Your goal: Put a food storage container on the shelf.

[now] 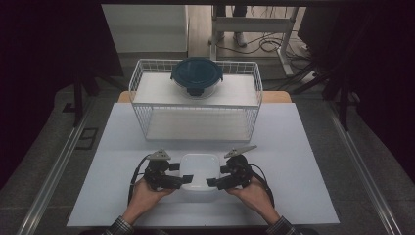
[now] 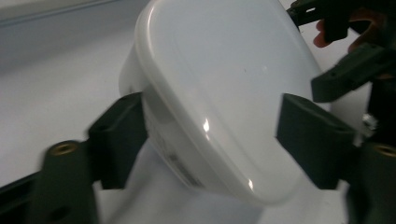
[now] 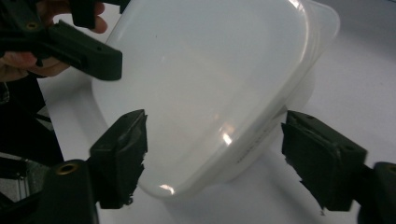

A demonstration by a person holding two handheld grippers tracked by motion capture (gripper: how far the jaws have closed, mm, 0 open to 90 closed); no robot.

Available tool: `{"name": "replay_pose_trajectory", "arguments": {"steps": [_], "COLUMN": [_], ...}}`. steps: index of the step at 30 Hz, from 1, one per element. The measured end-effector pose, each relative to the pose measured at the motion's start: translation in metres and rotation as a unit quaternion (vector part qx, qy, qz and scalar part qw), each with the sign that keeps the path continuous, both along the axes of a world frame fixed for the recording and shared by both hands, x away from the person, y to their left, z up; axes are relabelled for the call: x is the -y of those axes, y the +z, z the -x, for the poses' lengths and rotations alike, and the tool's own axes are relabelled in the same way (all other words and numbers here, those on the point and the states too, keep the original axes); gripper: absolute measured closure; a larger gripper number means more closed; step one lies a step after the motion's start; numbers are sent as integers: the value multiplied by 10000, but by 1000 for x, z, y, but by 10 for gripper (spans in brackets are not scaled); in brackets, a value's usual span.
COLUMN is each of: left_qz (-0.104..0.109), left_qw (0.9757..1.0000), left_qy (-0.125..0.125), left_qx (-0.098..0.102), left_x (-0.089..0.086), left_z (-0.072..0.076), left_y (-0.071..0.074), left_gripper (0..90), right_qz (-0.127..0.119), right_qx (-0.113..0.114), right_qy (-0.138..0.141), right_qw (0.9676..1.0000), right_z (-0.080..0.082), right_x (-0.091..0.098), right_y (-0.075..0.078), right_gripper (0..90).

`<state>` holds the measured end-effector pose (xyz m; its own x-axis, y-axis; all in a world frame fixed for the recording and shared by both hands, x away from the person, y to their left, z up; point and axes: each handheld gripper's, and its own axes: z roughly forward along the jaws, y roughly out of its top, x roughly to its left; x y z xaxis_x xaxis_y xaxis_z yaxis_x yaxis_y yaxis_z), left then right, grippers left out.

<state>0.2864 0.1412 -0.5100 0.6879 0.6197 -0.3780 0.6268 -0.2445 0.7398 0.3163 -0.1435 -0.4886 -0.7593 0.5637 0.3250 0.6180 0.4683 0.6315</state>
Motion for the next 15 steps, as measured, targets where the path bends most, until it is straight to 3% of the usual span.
{"name": "replay_pose_trajectory", "arguments": {"steps": [3, 6, 9, 15], "left_qz": [-42, 19, 116, 381], "left_qw": [9999, 9999, 9997, 9983], "left_qy": [65, 143, 236, 400], "left_qx": [146, 76, -27, -163], "left_x": [-5, -10, -11, -16], "left_z": [9, 15, 18, 19], "left_y": [5, 7, 8, 8], "left_gripper": [454, 563, 616, 705], "right_qz": [-50, -152, -259, -480], "right_qx": [61, 79, 73, -111], "right_qy": [-79, -211, -339, -506], "right_qw": [9999, 9996, 9991, 9975], "right_z": [4, 8, 11, 15], "right_x": [6, 11, 16, 22], "right_y": [4, 7, 10, 13], "right_gripper": [376, 513, 623, 724]}}
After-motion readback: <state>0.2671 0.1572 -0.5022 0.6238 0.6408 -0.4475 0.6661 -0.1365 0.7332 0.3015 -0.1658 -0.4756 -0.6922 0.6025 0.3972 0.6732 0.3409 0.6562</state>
